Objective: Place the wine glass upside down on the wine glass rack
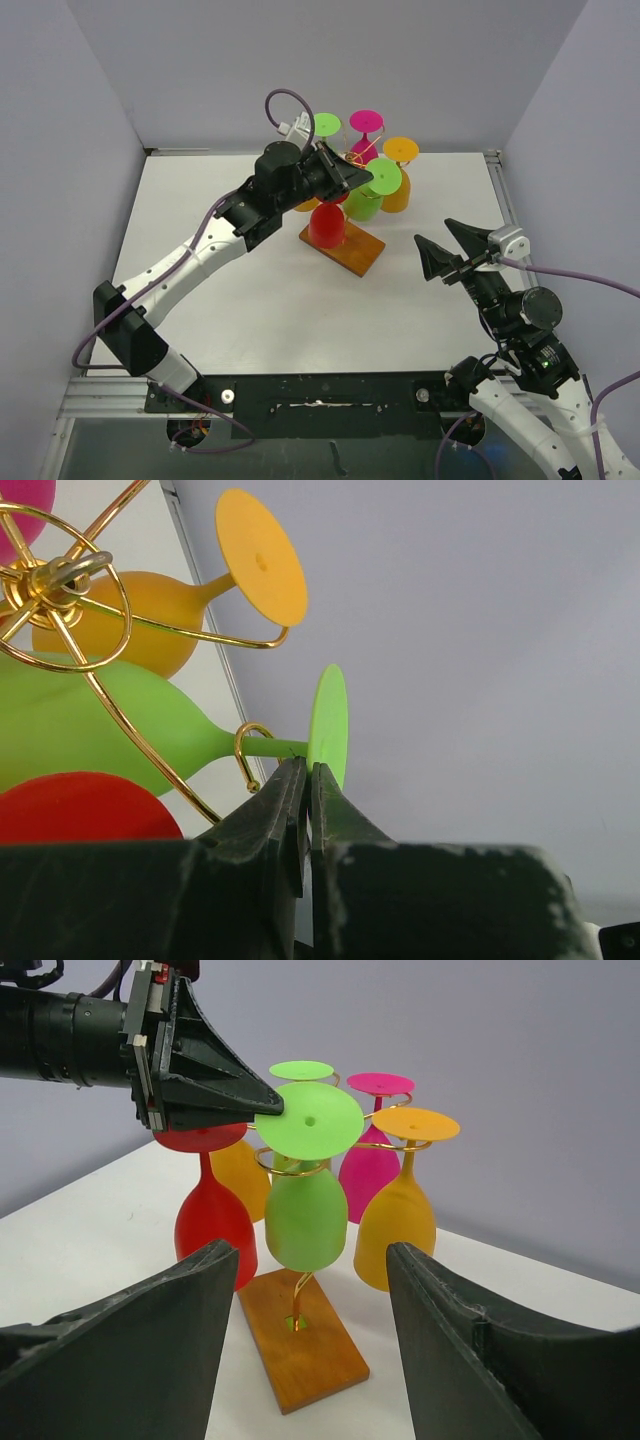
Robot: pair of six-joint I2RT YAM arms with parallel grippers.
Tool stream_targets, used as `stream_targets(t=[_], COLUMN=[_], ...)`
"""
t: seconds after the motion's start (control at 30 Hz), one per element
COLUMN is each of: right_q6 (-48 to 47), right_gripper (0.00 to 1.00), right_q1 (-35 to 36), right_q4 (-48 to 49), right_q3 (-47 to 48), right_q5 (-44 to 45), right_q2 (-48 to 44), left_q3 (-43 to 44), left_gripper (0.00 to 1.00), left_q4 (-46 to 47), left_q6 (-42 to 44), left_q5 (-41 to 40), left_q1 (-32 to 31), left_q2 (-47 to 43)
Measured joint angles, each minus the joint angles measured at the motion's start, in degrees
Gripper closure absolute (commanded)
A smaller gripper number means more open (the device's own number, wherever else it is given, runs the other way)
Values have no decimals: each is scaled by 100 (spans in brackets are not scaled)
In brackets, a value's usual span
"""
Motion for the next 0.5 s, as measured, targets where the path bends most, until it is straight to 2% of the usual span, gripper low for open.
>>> stream_targets(t=[0.5], right_q6=[0], right_gripper=[37], right_q1=[0], right_q4=[0], right_q3=[0], right_q5=[4], right_q2=[-2], left_q3=[343], left_gripper=[76], left_q4=[-498], left_q6=[431], left_q5=[-37], left_q1=[2], left_q2=[293])
